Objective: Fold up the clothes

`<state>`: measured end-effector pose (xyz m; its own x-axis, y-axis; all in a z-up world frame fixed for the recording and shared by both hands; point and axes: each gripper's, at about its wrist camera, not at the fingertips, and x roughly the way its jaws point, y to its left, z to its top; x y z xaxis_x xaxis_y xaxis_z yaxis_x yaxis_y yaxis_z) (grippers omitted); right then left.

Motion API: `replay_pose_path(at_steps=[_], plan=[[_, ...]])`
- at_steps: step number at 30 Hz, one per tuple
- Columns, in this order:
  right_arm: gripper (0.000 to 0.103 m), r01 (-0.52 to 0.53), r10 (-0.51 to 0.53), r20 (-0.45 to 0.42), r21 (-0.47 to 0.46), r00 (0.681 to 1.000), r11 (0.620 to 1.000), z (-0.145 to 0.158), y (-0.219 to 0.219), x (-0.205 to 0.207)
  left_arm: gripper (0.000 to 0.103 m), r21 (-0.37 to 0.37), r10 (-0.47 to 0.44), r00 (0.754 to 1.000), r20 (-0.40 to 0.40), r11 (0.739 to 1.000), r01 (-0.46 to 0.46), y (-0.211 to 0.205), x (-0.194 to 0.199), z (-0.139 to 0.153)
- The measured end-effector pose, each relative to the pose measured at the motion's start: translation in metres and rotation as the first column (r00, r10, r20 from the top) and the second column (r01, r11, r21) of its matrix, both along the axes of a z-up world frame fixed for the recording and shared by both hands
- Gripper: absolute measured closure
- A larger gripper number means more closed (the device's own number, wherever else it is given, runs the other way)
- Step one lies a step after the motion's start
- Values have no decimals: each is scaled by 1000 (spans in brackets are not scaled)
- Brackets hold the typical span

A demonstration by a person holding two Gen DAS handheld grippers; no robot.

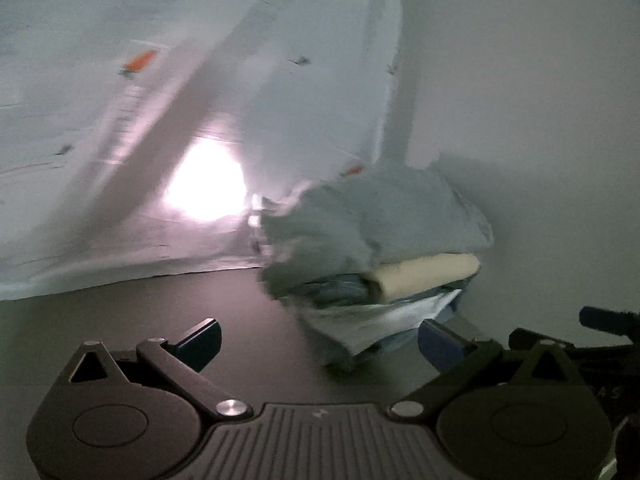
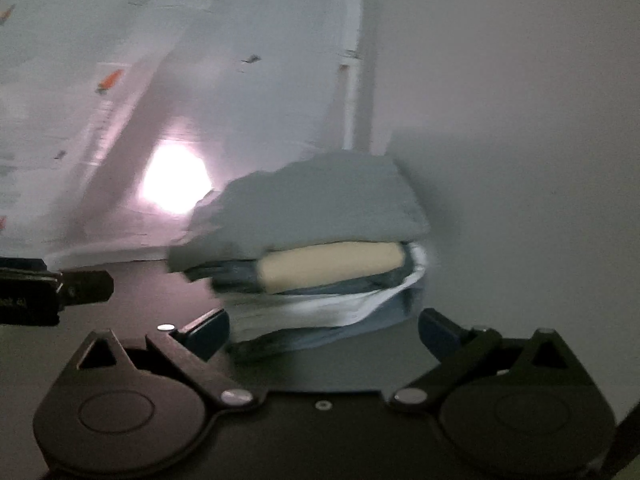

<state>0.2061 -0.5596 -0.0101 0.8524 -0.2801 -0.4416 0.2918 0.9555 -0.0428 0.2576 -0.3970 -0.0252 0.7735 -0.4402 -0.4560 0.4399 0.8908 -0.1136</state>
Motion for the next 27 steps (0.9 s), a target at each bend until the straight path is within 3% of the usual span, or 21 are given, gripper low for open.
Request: replay_pose_path(at_steps=[5, 12, 20, 27], plan=[[1, -31, 31, -18, 16, 999, 999, 1, 71, -26, 0, 4, 18, 1000, 22, 1000, -18, 80, -46, 8], [1, -97, 99, -26, 57, 995, 994, 3, 184, -67, 0, 53, 191, 978, 89, 979, -196, 195, -110, 19], [1, -173, 176, -26, 74, 984, 982, 7, 290, -115, 0, 30, 330, 941, 74, 942, -333, 316, -169, 14], [1, -216, 222, -55, 95, 973, 972, 4, 359, -156, 0, 45, 380, 925, 14, 924, -381, 380, -212, 14]])
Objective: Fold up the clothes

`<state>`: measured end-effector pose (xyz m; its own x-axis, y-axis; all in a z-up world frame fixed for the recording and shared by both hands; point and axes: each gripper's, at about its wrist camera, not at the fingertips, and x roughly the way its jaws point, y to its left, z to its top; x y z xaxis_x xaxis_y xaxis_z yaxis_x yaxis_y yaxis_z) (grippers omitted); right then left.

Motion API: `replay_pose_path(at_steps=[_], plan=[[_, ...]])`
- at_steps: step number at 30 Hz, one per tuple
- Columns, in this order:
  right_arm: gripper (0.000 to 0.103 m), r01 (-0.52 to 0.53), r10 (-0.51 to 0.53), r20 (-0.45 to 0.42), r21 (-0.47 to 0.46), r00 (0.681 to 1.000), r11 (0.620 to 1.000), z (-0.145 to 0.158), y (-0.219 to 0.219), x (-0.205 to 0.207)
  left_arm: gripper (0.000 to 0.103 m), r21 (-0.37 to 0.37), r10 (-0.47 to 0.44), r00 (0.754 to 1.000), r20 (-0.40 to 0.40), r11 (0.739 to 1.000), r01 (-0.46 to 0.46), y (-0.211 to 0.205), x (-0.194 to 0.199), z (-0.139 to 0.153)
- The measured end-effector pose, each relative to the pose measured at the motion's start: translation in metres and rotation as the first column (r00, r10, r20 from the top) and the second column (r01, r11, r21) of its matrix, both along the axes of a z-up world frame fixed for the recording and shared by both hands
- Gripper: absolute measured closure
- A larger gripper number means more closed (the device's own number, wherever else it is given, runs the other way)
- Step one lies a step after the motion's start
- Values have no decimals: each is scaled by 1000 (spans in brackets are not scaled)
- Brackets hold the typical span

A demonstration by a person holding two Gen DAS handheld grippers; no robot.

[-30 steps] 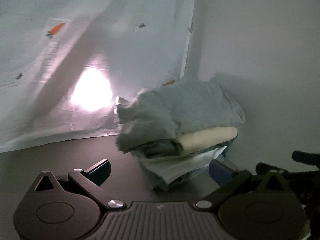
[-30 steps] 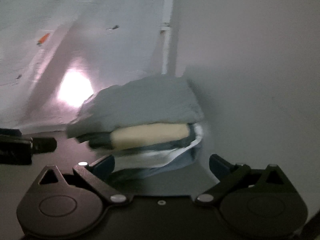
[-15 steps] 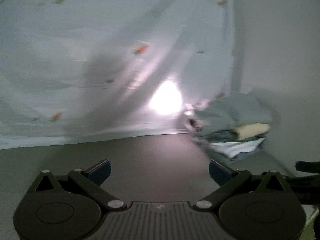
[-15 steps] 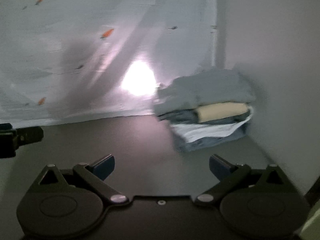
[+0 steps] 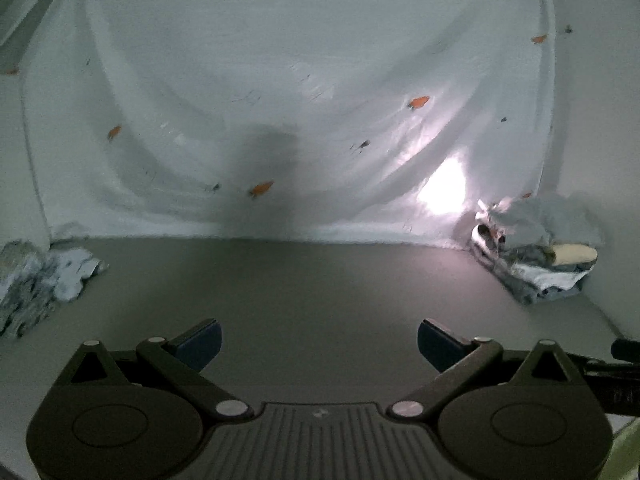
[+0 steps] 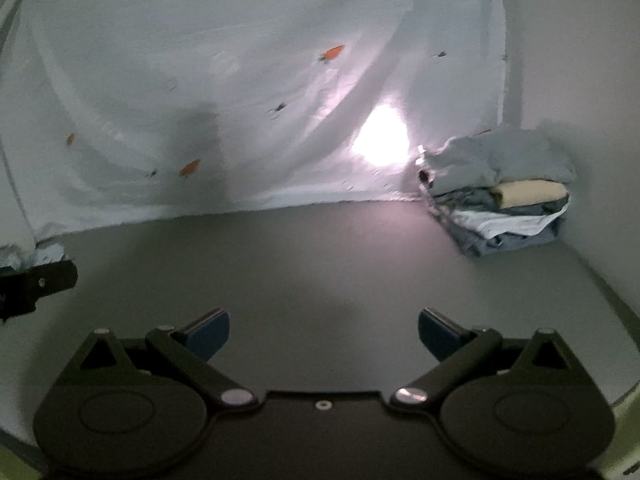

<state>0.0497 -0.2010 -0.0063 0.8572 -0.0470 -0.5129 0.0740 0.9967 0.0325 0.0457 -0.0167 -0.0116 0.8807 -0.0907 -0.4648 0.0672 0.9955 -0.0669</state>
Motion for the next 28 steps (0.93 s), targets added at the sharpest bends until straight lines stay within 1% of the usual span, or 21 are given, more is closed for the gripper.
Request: replay_pose_path(at_steps=[5, 11, 13, 18, 24, 28], plan=[[1, -13, 12, -15, -37, 1000, 999, -1, 28, -27, 0, -15, -6, 998, -56, 1000, 5, 19, -21, -5], [1, -25, 24, -36, -38, 999, 999, -7, 55, -60, 0, 30, -3, 998, -66, 1000, 5, 27, -53, -9], [1, -32, 30, -44, -45, 999, 998, -11, 63, -67, 0, 34, 0, 997, -78, 999, 3, 32, -61, -12], [1, -45, 42, -57, -42, 997, 998, -13, 77, -73, 0, 41, 9, 994, -109, 999, -5, 45, -73, -19], [1, -66, 63, -50, -70, 997, 995, -11, 91, -71, 0, 56, 25, 993, -112, 998, -19, 55, -78, -22], [1, -77, 73, -47, -79, 996, 994, -10, 98, -70, 0, 44, 31, 994, -108, 999, -26, 62, -80, -21]])
